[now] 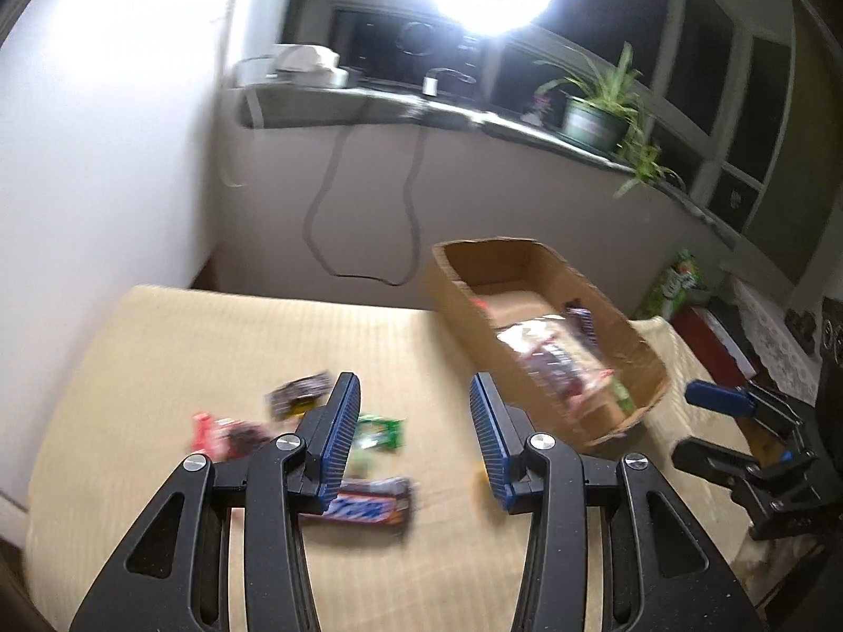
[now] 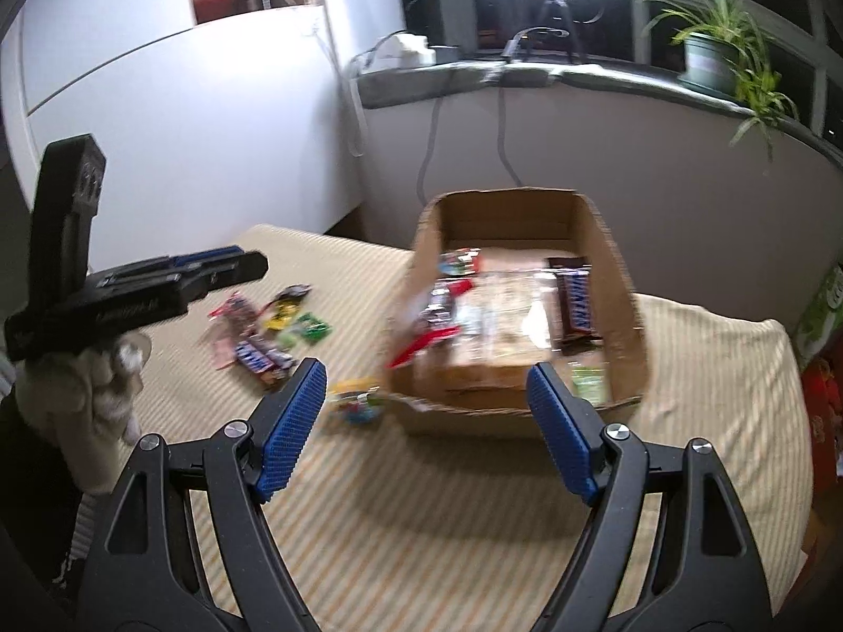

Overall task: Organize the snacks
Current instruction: 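Withdraw both grippers from the box toward the remaining candies, then grasp the red-wrapped round chocolate with the left gripper while the right grasps the blue candy bar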

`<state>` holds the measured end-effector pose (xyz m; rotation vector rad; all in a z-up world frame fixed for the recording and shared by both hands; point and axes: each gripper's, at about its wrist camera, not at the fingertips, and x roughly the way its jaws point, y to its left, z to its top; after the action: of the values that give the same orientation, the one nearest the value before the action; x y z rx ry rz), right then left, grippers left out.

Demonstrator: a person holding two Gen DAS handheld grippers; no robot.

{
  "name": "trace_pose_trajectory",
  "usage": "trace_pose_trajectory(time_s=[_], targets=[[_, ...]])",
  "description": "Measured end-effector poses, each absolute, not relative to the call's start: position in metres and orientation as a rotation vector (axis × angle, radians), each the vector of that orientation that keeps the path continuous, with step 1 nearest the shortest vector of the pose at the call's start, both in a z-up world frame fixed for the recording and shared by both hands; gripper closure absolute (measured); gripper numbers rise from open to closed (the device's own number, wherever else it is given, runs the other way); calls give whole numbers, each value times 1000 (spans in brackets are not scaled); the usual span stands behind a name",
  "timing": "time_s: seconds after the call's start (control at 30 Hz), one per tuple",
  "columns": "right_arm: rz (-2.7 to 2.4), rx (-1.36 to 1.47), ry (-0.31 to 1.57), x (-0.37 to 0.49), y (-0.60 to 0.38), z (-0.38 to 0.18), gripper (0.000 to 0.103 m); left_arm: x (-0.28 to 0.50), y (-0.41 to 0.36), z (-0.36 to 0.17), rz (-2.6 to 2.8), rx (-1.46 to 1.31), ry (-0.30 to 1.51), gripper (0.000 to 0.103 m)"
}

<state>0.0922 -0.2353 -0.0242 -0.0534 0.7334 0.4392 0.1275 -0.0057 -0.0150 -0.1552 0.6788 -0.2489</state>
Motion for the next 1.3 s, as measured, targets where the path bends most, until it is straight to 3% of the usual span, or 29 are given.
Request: trace_pose_trajectory(time_s=[0.4, 0.9, 1.0, 1.3], targets=[[584, -128, 780, 82, -161, -42, 22, 104, 81, -36, -86, -234, 698, 61], [647, -222, 859, 104, -91, -72, 22, 121, 94, -67, -113, -233, 774, 61], [650, -241, 875, 111, -78, -80, 22, 127, 88, -71, -131, -214, 789, 50], [633, -273, 929, 133, -57, -109, 22, 153, 65, -81, -188, -135, 833, 39]])
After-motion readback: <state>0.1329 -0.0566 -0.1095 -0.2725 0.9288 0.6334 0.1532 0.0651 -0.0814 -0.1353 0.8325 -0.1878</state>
